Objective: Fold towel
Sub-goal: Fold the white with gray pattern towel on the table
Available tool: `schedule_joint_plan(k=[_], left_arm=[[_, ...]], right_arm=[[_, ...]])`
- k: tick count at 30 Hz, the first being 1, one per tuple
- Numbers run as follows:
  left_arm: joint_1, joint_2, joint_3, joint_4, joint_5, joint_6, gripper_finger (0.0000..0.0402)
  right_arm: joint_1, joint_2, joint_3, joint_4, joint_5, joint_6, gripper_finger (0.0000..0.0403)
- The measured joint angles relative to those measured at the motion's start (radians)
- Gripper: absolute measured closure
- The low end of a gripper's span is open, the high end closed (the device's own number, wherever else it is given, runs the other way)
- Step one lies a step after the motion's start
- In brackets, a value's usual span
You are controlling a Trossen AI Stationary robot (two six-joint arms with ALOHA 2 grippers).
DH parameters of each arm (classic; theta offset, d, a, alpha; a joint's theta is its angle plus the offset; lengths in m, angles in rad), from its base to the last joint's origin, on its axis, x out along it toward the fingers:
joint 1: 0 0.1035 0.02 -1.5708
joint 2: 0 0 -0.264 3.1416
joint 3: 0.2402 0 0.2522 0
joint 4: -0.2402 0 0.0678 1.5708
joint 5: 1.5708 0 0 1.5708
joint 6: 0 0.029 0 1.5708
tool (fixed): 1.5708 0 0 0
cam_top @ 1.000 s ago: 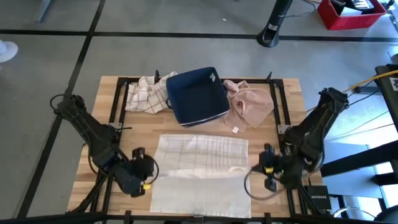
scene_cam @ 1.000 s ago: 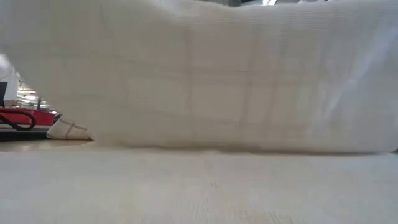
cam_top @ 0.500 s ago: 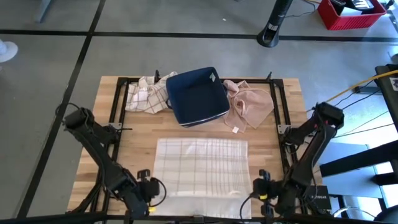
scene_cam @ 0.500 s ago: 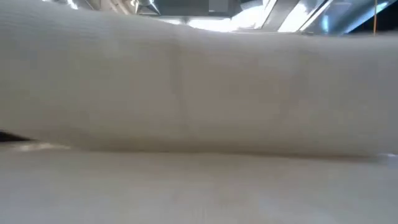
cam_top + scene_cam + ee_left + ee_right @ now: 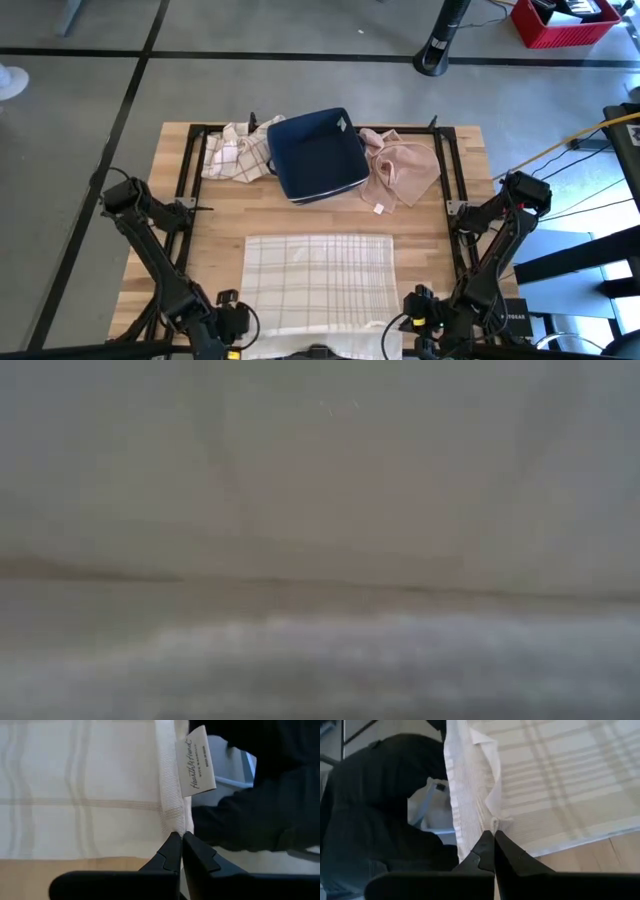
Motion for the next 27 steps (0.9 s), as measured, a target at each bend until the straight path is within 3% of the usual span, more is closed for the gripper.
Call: schedule_joint_plan(k=[10,21,27], left_arm=[[-0.008,0.002,0.018,0.101,0.058,0.044,0.0401],[-0.007,0.040,-0.051,0.088,0.074,-0.030,0.0400],[0.003,0.040,-0.051,0.092,0.077,-0.070,0.0355]], right_arm=[[0.000,0.000,0.000,0.031,0.021,0.041,0.0403],[-0.001,0.000,0.000,0.046,0.004,0.063,0.0402],[-0.001,0.000,0.000,0.045,-0.021,0.071,0.0352]])
